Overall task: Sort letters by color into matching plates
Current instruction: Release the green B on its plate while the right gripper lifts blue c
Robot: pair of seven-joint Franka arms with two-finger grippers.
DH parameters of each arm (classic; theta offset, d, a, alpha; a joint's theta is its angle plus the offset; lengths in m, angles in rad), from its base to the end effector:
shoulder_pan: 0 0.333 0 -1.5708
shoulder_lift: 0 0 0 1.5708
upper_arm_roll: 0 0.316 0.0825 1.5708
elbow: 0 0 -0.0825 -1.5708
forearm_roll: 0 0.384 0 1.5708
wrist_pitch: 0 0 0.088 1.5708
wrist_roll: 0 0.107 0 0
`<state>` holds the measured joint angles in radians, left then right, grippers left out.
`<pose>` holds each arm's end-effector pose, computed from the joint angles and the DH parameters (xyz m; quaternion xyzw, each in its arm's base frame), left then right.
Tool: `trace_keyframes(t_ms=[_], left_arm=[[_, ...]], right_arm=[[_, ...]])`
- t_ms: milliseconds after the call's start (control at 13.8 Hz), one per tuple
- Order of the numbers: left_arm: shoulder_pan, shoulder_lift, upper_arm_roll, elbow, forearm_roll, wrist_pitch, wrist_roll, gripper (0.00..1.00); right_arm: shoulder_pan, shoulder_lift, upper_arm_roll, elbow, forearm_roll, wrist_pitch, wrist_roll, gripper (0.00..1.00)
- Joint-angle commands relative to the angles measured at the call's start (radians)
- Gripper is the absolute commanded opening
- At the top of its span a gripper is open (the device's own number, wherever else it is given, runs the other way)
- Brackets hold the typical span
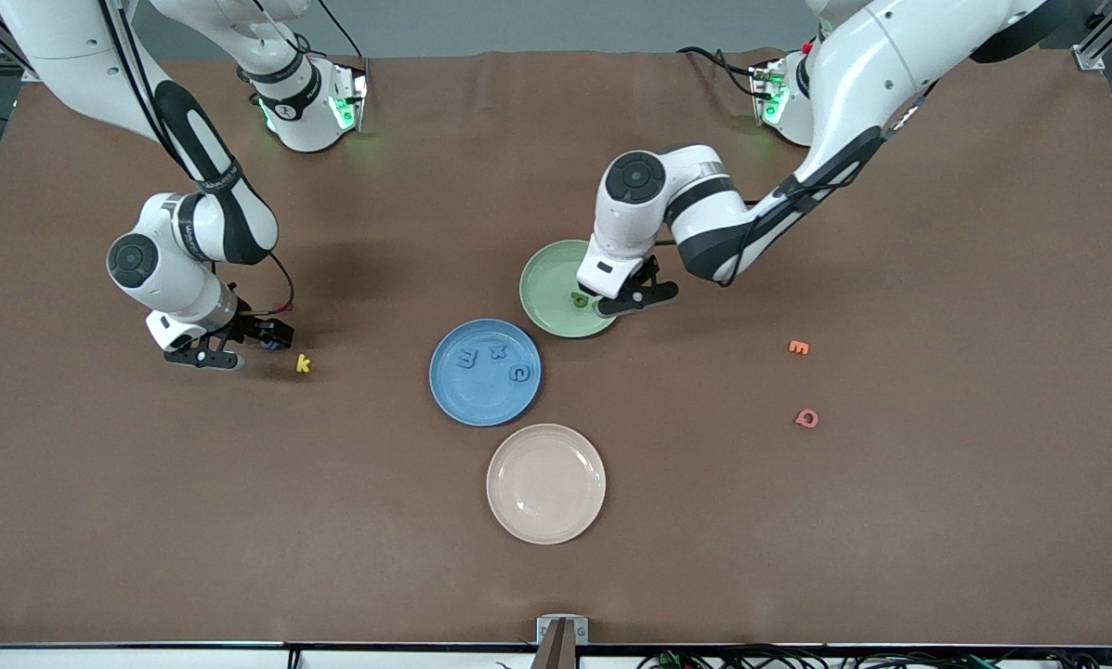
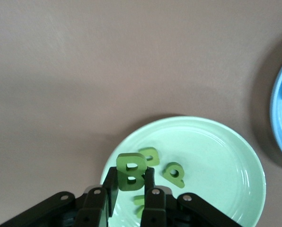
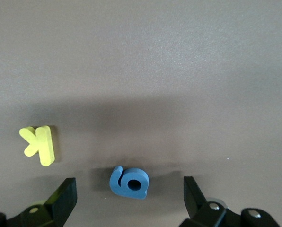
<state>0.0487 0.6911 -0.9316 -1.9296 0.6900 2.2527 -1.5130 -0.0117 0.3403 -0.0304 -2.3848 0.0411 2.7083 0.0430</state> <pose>0.4261 -0.4433 0.2464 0.9905 0.1373 -0.0095 0.0042 0.4997 -0.0232 0.1772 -0.9981 0.0604 0.0082 0.0034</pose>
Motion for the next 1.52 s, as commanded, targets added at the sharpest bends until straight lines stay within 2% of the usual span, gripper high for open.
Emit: trace_keyframes(t_ms=[0, 145, 290, 363, 435, 508, 580, 653, 798, 1016, 1233, 1378, 1451], left_arm=[[-0.075, 0.008, 0.069, 0.014, 0.003, 0.059, -0.061, 0.01], [-0.095, 0.027, 0.086, 0.014, 0.002, 0.096, -0.097, 0.05], [-0.108, 0.039, 0.089, 0.012, 0.003, 0.099, -0.139, 0.16], [-0.113, 0.039, 0.089, 0.008, 0.002, 0.099, -0.145, 0.27], [-0.113, 0.039, 0.089, 0.005, 0.002, 0.097, -0.148, 0.49], [-0.113, 0.038, 0.089, 0.005, 0.000, 0.096, -0.148, 0.79], [-0.110, 0.034, 0.089, 0.006, 0.000, 0.091, -0.147, 1.00], [-0.105, 0.030, 0.089, 0.009, 0.000, 0.090, -0.145, 1.00], [-0.093, 0.019, 0.089, 0.012, 0.002, 0.084, -0.138, 1.00], [-0.067, -0.027, 0.088, 0.020, 0.006, 0.052, -0.124, 1.00], [-0.052, -0.038, 0.089, 0.104, 0.005, -0.068, -0.041, 1.00], [-0.033, -0.032, 0.089, 0.164, 0.005, -0.136, 0.023, 1.00], [-0.015, -0.030, 0.089, 0.184, 0.005, -0.149, 0.058, 1.00]], right_arm=[[-0.017, -0.017, 0.017, -0.028, 0.022, 0.028, -0.009, 0.97], [-0.017, -0.011, 0.017, -0.027, 0.022, 0.036, -0.009, 0.97], [-0.017, 0.009, 0.015, -0.025, 0.022, 0.062, -0.009, 0.97], [-0.016, 0.012, 0.017, -0.024, 0.022, 0.067, -0.009, 0.97], [-0.016, 0.017, 0.015, -0.024, 0.022, 0.067, -0.009, 0.97], [-0.016, 0.020, 0.017, -0.024, 0.022, 0.067, -0.009, 0.97], [-0.016, 0.023, 0.015, -0.022, 0.022, 0.067, -0.009, 0.97], [-0.016, 0.025, 0.015, -0.022, 0.022, 0.067, -0.009, 0.97], [-0.014, 0.025, 0.015, -0.022, 0.022, 0.065, -0.009, 0.89], [-0.010, 0.023, 0.015, -0.022, 0.020, 0.062, -0.009, 0.63], [-0.010, 0.025, 0.015, -0.019, 0.020, 0.062, -0.009, 0.39], [-0.010, 0.023, 0.017, -0.022, 0.020, 0.061, -0.009, 0.28], [-0.010, 0.023, 0.015, -0.022, 0.020, 0.061, -0.009, 0.27]])
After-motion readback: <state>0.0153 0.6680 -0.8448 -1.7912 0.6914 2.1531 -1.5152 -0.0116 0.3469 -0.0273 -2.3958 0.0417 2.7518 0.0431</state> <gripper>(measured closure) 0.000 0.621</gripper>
